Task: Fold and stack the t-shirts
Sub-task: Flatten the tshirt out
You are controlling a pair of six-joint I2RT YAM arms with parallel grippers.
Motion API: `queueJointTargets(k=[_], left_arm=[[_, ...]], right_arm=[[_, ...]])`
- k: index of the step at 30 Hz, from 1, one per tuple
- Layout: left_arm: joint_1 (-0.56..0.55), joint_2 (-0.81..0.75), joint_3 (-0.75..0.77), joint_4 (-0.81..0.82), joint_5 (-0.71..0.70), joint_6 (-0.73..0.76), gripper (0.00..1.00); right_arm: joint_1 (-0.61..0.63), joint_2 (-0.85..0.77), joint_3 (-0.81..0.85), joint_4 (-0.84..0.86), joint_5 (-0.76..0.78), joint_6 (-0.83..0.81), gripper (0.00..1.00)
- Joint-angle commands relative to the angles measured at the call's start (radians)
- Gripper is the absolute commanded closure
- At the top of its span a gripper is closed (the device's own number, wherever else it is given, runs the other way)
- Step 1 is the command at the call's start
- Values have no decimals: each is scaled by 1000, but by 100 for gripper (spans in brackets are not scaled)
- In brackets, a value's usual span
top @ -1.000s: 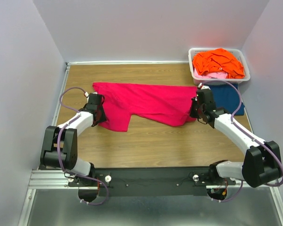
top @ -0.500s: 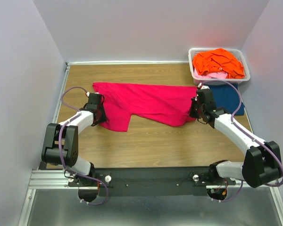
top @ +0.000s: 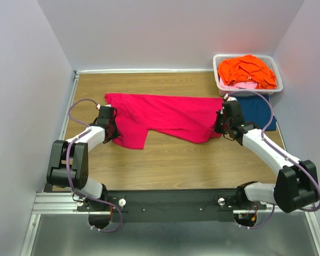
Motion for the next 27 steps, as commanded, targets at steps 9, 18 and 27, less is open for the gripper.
queueJointTargets(k=[9,18,27], left_arm=[[10,-166,106,-145,38,-21,100],[140,-152,674,-228,21,-11,100],[237,-204,1132,-118,9,-39,100]], right_arm=[[-4,-15,56,14,31,-27,99],[-16,135,438,5,163,-111,99],[-30,187,827,1,260,-215,99]])
